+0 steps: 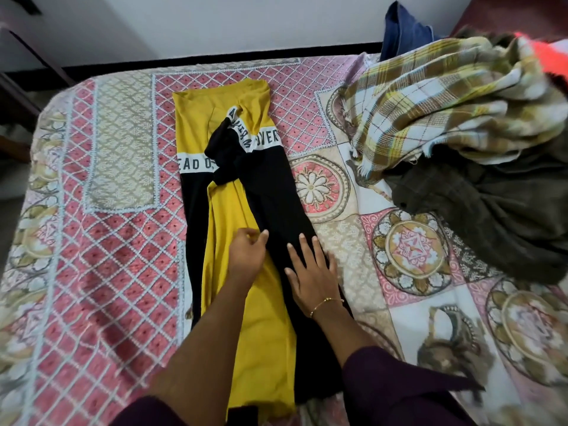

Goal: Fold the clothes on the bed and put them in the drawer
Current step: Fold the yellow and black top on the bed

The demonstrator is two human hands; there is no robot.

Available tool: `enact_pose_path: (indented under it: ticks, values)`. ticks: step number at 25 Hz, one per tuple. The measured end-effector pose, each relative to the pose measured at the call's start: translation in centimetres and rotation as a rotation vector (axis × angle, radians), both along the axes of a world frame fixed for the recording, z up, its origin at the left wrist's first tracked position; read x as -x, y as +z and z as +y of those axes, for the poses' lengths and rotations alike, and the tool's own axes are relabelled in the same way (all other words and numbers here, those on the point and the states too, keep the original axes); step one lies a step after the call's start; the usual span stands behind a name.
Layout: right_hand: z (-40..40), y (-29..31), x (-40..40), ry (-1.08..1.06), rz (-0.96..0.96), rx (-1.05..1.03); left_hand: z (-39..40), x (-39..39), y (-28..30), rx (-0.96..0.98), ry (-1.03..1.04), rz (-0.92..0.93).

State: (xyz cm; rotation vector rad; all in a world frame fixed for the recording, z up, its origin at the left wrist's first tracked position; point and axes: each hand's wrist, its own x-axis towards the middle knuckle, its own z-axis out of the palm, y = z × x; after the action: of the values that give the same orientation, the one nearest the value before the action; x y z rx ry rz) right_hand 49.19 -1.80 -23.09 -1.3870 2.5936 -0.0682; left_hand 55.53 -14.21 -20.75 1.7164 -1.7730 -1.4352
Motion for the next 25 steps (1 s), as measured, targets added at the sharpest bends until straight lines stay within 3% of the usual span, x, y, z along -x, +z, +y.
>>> enact_pose_path:
  ticks: [4,8,10,14,17,19,22,25]
  values:
    - [6.1,1.2,-2.1,-0.020,0.003,0.014,6.6,-3.4,-0.2,-0.095,-0.196,-0.083]
    - [11.0,1.9,-3.4,-0.144,-0.048,0.015,12.2,-5.6,0.2,-0.037,-0.349,-0.195]
    - [13.1,2.7,-3.6,-0.225,-0.102,0.025,14.6,-6.3,0.5,-0.042,-0.297,-0.198]
    - [15.8,3.3,-4.2,-0.317,-0.261,0.042,17.7,-7.8,0.9,-0.065,0.088,-0.114]
    - [16.1,3.5,-4.1,-0.327,-0.184,-0.009,19.3,-8.8,0.6,-0.067,0.059,-0.073]
    - [15.5,3.8,-4.2,-0.351,-0.145,-0.058,19.6,-9.4,0.4,-0.060,-0.067,-0.154]
    - [14.3,4.7,-4.9,-0.326,-0.016,-0.040,19.5,-10.0,1.4,0.133,-0.222,-0.455]
    - [12.1,5.2,-6.0,-0.130,-0.059,0.106,17.6,-11.3,3.1,0.526,-0.180,-0.415]
